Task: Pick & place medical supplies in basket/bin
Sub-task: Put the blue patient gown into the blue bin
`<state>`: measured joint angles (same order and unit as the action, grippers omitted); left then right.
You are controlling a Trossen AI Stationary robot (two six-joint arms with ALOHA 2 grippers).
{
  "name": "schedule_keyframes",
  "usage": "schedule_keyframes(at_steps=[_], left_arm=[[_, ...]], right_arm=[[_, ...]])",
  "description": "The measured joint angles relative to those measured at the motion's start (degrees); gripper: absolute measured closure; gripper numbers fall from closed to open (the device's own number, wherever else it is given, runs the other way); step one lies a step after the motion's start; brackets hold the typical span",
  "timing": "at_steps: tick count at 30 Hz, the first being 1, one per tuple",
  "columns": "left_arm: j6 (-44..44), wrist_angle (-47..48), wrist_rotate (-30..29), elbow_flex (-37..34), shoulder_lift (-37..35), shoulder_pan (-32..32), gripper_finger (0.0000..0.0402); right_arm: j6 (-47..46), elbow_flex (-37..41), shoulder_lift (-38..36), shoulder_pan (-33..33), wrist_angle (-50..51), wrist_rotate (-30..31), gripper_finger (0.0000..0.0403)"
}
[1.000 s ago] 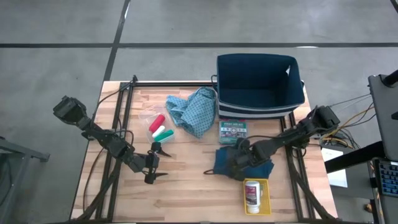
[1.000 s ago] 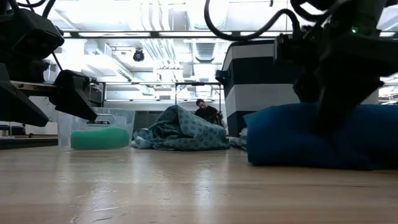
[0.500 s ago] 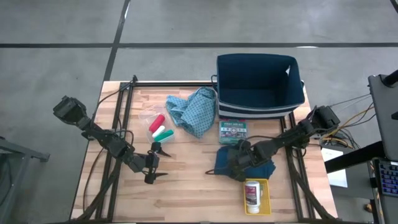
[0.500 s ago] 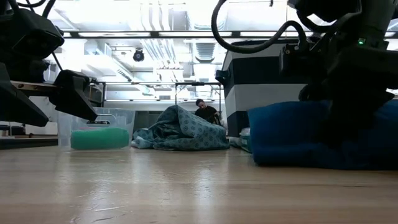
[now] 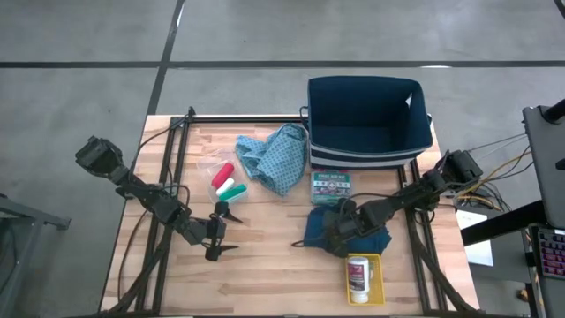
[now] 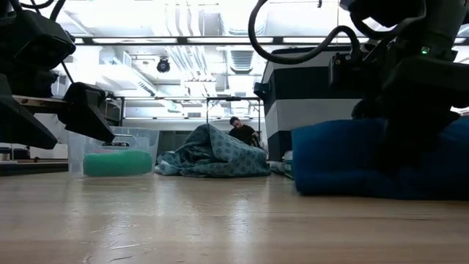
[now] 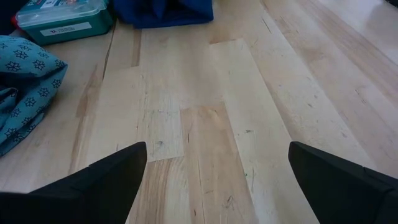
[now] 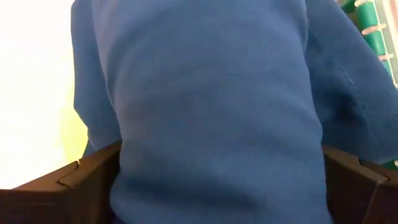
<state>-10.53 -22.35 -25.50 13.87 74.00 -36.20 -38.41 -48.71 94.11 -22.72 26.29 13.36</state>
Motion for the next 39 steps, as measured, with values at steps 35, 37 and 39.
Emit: schedule_keyframes(at_steps=[35, 37, 39], left_arm=[[0.0, 0.0, 0.0, 0.0, 0.0, 0.0, 0.0003], [0.0, 0.0, 0.0, 0.0, 0.0, 0.0, 0.0003], [0.0, 0.0, 0.0, 0.0, 0.0, 0.0, 0.0003]], right_arm=[[2.6, 0.0, 0.0, 0.0, -0.6, 0.3, 0.0227], [2.6, 0.0, 0.0, 0.0, -0.6, 0.3, 0.0243], [2.9, 0.0, 0.0, 0.0, -0.6, 0.3, 0.0258]])
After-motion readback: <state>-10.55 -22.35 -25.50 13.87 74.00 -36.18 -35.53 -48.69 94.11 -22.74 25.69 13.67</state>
